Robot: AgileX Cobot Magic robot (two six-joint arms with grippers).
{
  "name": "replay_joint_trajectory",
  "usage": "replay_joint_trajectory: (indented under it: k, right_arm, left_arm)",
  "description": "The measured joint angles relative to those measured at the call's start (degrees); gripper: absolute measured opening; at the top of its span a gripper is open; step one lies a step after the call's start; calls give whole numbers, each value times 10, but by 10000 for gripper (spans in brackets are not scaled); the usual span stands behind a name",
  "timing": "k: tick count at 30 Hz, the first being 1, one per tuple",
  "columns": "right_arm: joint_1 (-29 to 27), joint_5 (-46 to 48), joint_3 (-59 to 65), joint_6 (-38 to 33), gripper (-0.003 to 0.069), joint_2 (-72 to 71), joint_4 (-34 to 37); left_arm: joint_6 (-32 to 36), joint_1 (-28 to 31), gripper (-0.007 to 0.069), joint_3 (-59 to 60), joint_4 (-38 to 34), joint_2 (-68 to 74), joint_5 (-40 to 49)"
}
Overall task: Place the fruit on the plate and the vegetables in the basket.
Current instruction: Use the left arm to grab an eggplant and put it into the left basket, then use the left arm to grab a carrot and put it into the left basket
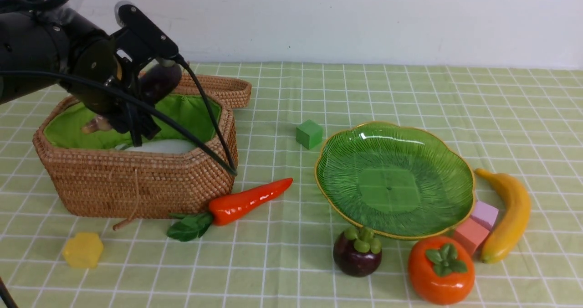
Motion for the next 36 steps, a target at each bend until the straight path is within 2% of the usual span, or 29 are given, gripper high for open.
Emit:
replay_joint_trajectory:
  k: [6, 9, 11, 14, 16, 17, 18, 19, 21, 23, 27, 32, 36]
  right_arm:
    - [0, 0, 0, 0, 104, 0, 0]
    - [0, 0, 0, 0, 106, 0, 0]
    - [0, 2, 0, 0, 106, 0, 0]
    - [0, 6, 0, 0, 107, 0, 0]
    - [0, 14, 0, 0, 107, 0, 0]
    - [0, 16, 0, 0, 107, 0, 0]
    - [0, 32, 0, 0, 107, 0, 0]
    - [0, 37, 0, 0, 107, 0, 0]
    - [0, 73, 0, 1, 107, 0, 0]
    - [0, 105, 0, 8, 107, 0, 0]
    - [0, 158, 0, 13, 107, 0, 0]
    - [0, 188, 0, 13, 109, 0, -1]
    - [0, 190, 0, 13, 110, 0, -5]
  left_arm:
    - [0, 0, 611, 0, 4, -1, 4]
    - [0, -3, 606, 0, -6, -6, 17]
    - [-4, -10, 576, 0, -24, -14, 30]
    - [-33, -33, 498, 0, -67, -32, 42]
    - [-55, -72, 356, 0, -119, -53, 58]
    - [-53, -81, 329, 0, -126, -55, 62]
    - [-34, -117, 220, 0, -159, -64, 88]
    - [-31, -121, 206, 0, -163, -65, 88]
    - [7, -174, 59, 0, -220, -63, 141]
    - [31, -207, -14, 0, -258, -55, 170]
    - [55, -232, -12, -3, -284, -26, 190]
    - [62, -234, 100, -49, -279, 38, 207]
    - [64, -234, 319, -110, -238, 102, 211]
